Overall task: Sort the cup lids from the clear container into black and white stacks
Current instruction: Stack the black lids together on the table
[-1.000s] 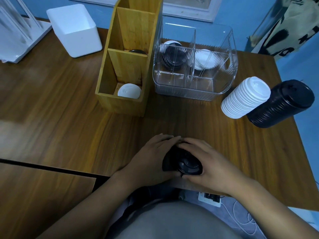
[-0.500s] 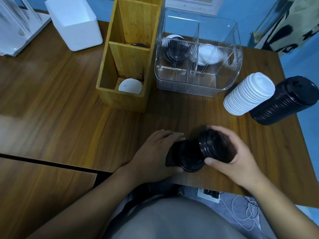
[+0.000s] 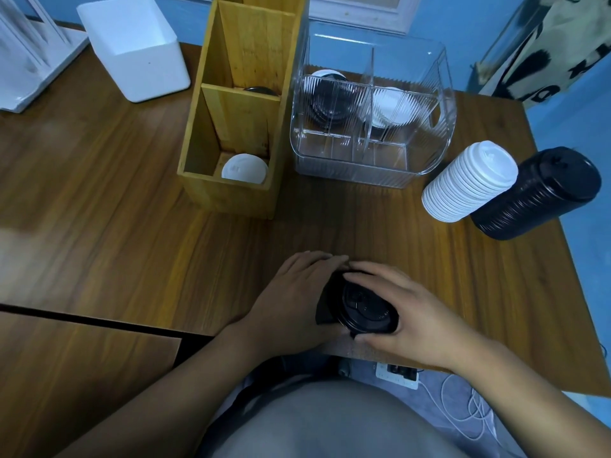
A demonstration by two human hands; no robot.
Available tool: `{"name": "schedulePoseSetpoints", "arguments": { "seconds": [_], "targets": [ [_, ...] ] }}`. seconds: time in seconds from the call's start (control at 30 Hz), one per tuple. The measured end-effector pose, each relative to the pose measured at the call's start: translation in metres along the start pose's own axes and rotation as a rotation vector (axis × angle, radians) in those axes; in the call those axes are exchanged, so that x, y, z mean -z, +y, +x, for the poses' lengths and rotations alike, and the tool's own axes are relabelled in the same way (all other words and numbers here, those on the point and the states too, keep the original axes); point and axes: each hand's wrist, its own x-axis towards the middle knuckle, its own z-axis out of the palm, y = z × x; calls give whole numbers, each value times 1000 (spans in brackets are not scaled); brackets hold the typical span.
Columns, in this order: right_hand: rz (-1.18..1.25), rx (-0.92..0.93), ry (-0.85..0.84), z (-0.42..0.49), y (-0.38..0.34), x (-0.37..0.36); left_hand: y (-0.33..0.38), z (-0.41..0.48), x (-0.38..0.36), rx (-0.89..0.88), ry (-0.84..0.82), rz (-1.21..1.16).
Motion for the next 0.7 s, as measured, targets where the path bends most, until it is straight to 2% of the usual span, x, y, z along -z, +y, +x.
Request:
{"name": "schedulePoseSetpoints", "arguments": {
  "seconds": [0.33, 0.7],
  "targets": [
    [-191, 17, -120, 5, 4, 0, -3, -1, 0, 0, -24, -9],
    [-377, 31, -61, -3, 5, -11, -1, -1, -2, -42, 8, 50]
  ]
}}
